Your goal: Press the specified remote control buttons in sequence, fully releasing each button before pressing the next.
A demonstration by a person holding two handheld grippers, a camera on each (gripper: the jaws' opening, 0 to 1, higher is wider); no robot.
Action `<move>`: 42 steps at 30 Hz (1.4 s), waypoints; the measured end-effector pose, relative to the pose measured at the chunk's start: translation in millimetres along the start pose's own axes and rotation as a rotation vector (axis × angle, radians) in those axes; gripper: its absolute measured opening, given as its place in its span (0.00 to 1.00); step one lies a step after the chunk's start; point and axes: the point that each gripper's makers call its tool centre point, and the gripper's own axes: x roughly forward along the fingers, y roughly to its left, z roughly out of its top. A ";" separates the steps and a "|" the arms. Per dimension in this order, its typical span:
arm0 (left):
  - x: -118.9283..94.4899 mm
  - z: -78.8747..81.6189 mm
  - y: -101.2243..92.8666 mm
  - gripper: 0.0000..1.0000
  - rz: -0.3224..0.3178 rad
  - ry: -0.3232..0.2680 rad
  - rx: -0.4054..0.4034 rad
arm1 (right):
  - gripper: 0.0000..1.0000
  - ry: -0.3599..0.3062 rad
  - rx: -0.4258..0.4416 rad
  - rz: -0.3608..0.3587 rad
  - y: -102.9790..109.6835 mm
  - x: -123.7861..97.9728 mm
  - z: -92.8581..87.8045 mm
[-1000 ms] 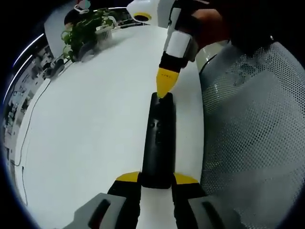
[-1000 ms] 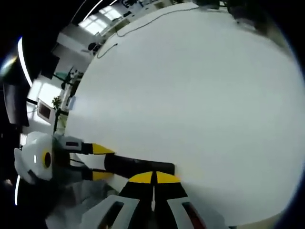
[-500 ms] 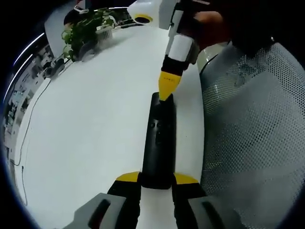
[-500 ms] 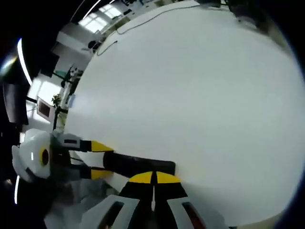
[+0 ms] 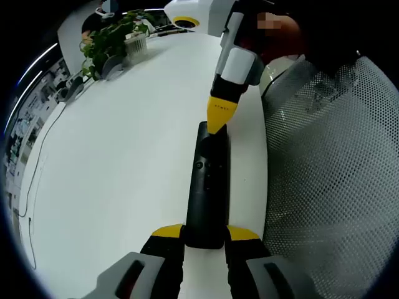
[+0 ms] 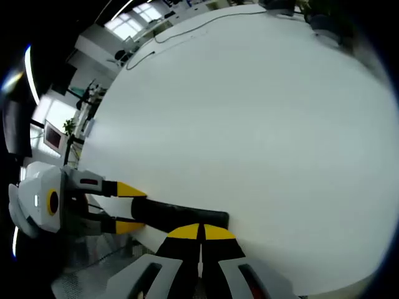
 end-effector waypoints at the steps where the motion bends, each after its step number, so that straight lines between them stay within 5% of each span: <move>1: 0.1 0.1 0.0 0.25 0.001 0.000 -0.001 | 0.00 -0.001 0.003 0.005 -0.3 -0.2 0.0; 11: -0.6 0.8 -0.3 0.25 0.004 -0.017 -0.001 | 0.00 0.012 0.009 0.053 10.3 0.1 -0.4; 42: 1.1 3.1 -7.0 0.25 -0.025 -0.030 0.033 | 0.00 0.032 0.025 0.048 8.6 2.2 -6.3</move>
